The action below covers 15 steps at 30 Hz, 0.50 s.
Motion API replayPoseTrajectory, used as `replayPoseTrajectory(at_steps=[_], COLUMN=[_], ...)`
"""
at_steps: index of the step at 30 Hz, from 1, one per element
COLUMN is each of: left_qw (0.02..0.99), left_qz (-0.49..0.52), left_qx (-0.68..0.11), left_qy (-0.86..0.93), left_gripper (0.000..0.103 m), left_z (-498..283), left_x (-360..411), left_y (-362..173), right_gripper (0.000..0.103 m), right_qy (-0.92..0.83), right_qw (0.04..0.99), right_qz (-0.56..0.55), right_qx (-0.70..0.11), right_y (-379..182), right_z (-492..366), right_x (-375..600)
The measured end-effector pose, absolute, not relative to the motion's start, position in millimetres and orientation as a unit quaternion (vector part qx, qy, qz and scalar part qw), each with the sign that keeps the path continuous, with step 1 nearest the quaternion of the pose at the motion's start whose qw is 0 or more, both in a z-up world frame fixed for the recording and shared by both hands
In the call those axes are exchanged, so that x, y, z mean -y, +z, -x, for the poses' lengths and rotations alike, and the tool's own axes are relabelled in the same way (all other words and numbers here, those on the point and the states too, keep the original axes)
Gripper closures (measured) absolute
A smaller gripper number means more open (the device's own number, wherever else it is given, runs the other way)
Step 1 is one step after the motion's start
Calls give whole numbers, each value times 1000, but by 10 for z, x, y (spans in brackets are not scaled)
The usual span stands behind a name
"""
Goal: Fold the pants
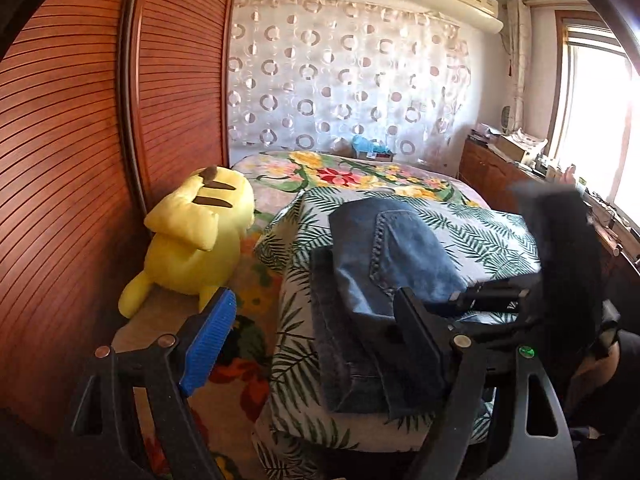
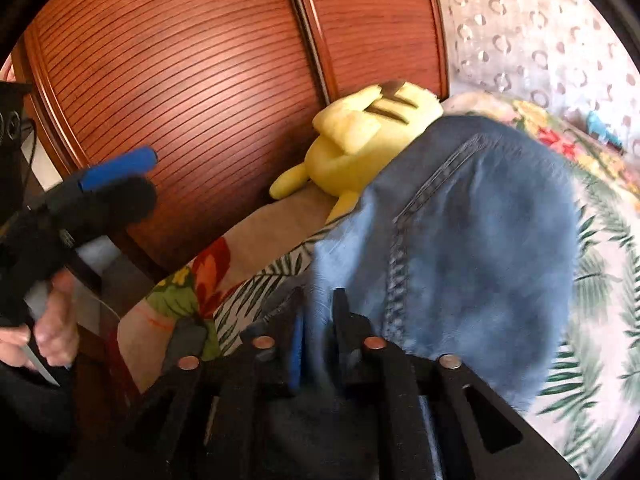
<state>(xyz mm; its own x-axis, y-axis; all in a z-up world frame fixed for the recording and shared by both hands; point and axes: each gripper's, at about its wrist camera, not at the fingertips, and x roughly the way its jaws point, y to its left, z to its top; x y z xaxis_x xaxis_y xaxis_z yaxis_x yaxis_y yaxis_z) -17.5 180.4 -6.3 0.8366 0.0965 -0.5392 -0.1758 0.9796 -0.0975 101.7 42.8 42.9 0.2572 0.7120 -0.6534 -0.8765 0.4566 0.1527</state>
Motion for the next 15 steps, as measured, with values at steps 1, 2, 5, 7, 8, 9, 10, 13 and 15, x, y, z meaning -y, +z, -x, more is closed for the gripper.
replayPoseTrajectory(at_steps=[1,2,5,7,8,9,10,13,15], left_qw=[956,956,955,954,951,949,946,935,930], left_qz=[71,69,66,68,69,70,73,86,91], left_qx=[-277,-279,-283,-291,-298,-305,-314,-343,-355], left_qy=[68,64,50,38,36,37,34,17,14], left_gripper=[21,21,21,21,21,21,21,23,28], left_z=[161,143,91,50,18,1,-23,-73,-95], left_x=[-1779,-1747,-1654,-1597,-1572,-1552,-1536,-1499,-1478], left_y=[-64,-69,-96,-157,-231,-281,-351,-583,-690], right_gripper=[65,54,47,41,39,38,37,36,36], right_qy=[505,502,482,456,443,428,415,395,384], right_qw=[788,794,818,835,842,848,852,850,852], right_qz=[117,110,94,88,90,95,100,105,104], right_qx=[-331,-325,-300,-294,-296,-299,-304,-331,-341], right_y=[497,567,698,731,715,676,621,441,362], right_z=[-1019,-1031,-1043,-1178,-1265,-1371,-1466,-1779,-1961], right_x=[-364,-287,-44,78,117,134,128,33,-38])
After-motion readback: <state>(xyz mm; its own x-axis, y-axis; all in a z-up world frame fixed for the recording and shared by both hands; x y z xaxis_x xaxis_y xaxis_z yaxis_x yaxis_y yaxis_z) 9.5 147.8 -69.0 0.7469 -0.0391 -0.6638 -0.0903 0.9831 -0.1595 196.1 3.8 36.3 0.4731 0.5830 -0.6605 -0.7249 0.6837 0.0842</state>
